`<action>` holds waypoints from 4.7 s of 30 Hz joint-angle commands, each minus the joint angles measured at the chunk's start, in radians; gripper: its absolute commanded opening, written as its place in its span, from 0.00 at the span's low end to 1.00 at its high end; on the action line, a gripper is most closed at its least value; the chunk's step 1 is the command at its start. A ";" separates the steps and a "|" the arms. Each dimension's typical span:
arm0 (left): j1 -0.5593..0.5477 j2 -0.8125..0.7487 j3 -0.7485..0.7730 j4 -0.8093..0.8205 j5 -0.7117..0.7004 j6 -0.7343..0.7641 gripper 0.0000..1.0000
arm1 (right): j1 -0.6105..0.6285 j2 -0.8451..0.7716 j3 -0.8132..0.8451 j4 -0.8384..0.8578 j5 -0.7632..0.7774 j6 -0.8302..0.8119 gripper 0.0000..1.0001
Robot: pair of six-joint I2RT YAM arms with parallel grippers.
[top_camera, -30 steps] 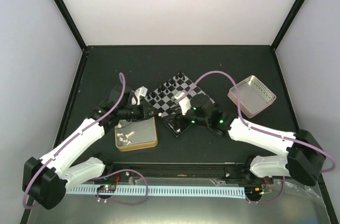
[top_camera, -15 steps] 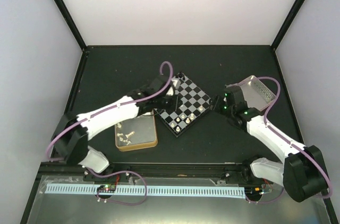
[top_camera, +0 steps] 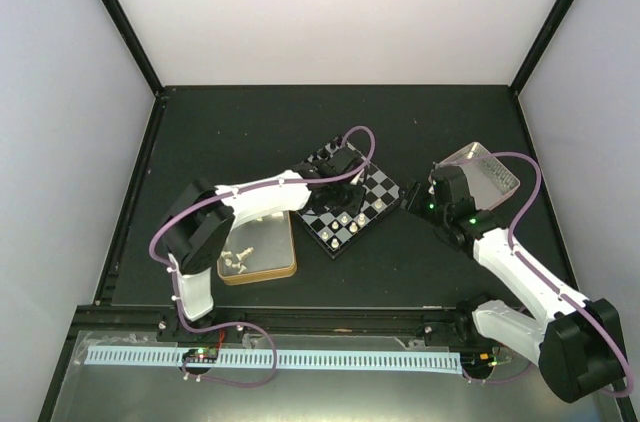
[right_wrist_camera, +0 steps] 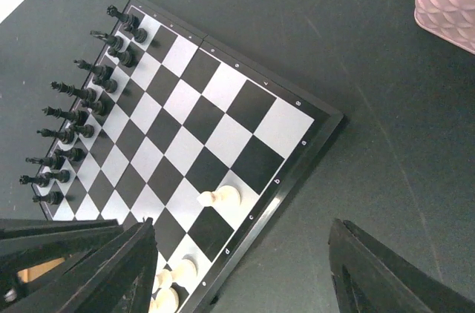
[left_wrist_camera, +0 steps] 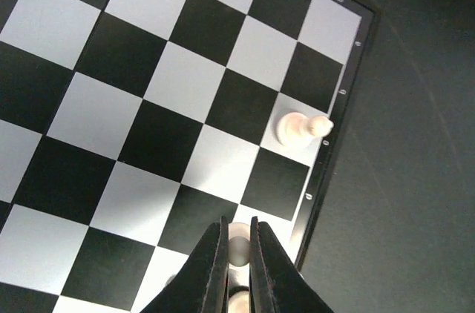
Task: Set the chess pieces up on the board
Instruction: Place the chess piece on the chessboard, then pick up the chess piece from the storage box.
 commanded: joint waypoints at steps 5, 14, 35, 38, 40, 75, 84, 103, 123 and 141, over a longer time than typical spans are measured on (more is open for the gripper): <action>-0.009 0.073 0.069 -0.049 -0.077 0.007 0.02 | -0.004 -0.010 0.001 -0.018 -0.007 -0.005 0.64; -0.009 0.115 0.071 -0.056 -0.069 0.011 0.02 | -0.004 -0.008 0.001 -0.021 -0.015 -0.011 0.64; -0.006 0.077 0.090 -0.087 -0.013 -0.002 0.20 | -0.004 -0.017 0.005 -0.022 -0.030 -0.013 0.64; 0.000 0.040 0.109 -0.106 -0.024 -0.003 0.27 | -0.004 -0.019 0.015 -0.025 -0.045 -0.024 0.64; 0.013 0.007 0.110 -0.113 -0.030 -0.012 0.31 | -0.003 -0.019 0.023 -0.023 -0.060 -0.038 0.65; 0.573 -1.172 -0.494 -0.369 -0.427 -0.184 0.65 | 0.735 1.001 0.914 0.109 -0.207 -0.496 0.50; 0.765 -1.079 -0.570 -0.431 -0.225 -0.196 0.43 | 0.736 1.173 1.043 0.202 -0.308 -0.613 0.45; 1.020 -0.930 -0.752 -0.304 -0.042 -0.237 0.14 | 0.736 1.320 1.167 0.197 -0.316 -0.749 0.32; 1.054 -0.781 -0.798 -0.192 0.107 -0.198 0.13 | 0.723 1.227 1.025 0.308 -0.313 -0.753 0.39; 1.075 -0.703 -0.808 -0.121 0.255 -0.172 0.09 | 0.724 1.317 1.104 0.271 -0.300 -0.827 0.35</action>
